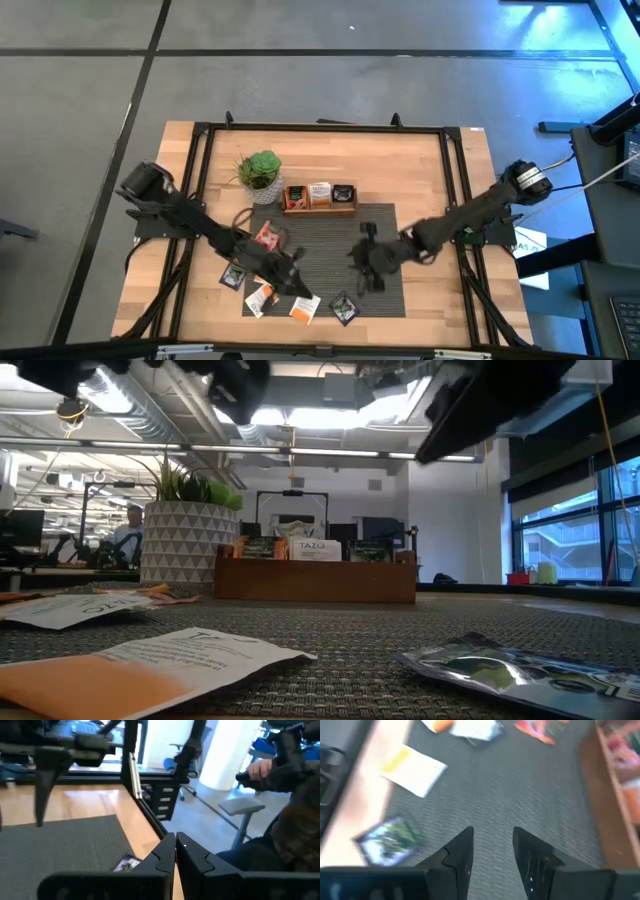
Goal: Pick & Place Tea
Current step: Put the right black tea bag into the right slot of the wooden organizer
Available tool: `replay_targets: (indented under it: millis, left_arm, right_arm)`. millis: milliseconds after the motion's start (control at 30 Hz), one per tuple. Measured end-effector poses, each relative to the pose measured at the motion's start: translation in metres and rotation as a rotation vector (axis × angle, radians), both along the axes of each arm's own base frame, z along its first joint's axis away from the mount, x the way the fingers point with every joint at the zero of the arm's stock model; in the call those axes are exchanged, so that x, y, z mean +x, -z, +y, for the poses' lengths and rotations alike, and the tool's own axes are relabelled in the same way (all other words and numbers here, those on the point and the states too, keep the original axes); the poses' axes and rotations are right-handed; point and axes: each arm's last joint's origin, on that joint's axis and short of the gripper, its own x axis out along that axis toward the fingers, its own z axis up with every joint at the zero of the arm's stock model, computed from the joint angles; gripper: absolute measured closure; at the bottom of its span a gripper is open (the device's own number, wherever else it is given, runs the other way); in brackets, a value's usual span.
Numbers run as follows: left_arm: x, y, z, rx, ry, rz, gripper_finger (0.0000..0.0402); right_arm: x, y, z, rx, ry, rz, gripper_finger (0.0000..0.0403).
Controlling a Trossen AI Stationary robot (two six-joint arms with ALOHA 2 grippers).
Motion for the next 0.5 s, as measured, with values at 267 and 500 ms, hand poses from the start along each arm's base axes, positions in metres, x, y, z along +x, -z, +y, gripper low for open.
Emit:
replay_targets:
  millis: [267,500]
  left_arm:
    - [0.041,0.03,-0.022,0.036,0.028,0.102,0.0398]
    - [0.071,0.048,-0.038,0.102,-0.011,0.213,0.0399]
  right_arm:
    - [-0.005,0.017,0.047,0.063,-0.035,-0.054,0.0264]
    - [-0.001,0.048,0.063,0.146,-0.02,0.028,0.0264]
